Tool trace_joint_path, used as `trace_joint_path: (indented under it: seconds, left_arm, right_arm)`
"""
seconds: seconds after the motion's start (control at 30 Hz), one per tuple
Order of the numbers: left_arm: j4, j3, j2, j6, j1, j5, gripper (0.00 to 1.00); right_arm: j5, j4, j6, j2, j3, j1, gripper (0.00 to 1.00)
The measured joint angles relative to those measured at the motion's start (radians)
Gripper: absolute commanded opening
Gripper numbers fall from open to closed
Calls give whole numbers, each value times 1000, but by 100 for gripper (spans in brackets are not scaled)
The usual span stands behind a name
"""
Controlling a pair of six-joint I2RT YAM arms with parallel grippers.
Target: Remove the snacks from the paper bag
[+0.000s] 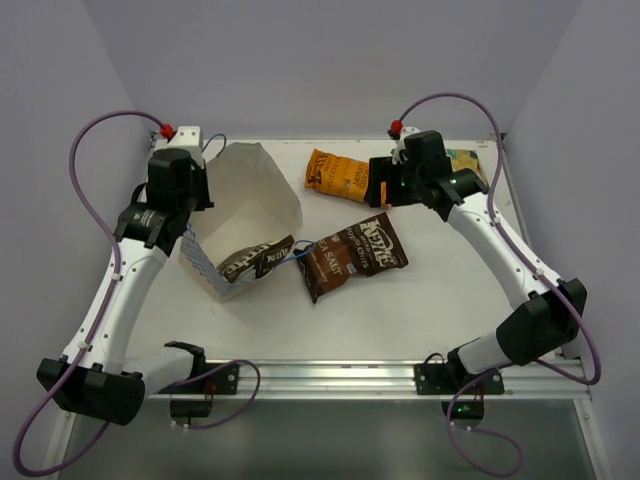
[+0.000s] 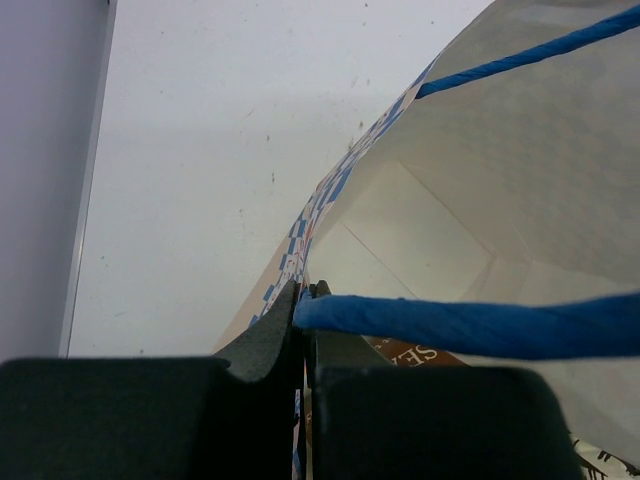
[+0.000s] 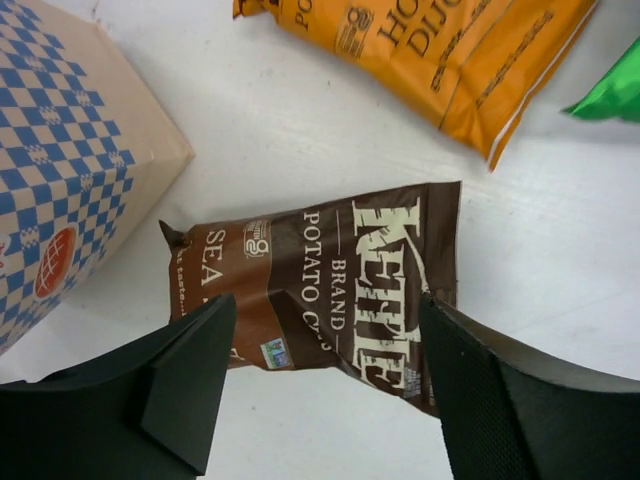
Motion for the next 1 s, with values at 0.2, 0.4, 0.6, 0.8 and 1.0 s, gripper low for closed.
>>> trace_joint_path:
  seconds: [0.2, 0.4, 0.6, 0.8, 1.0]
  left_arm:
    - [6, 0, 0, 10, 0, 33, 0]
    - [14, 0, 0, 37, 0, 65, 0]
    - [17, 0, 3, 56, 0, 84, 0]
    - [18, 0, 6, 71, 1, 89, 0]
    - [17, 0, 6, 78, 1, 88, 0]
  right_arm:
    - [-26, -36, -168, -19, 158, 24, 90]
    - [-156, -32, -397, -16, 370, 223, 91]
    - [-289, -36, -554, 94, 544, 371, 92]
    - [-356, -74, -642, 249, 594, 486, 92]
    - [-379, -87, -669, 325, 571, 590, 92]
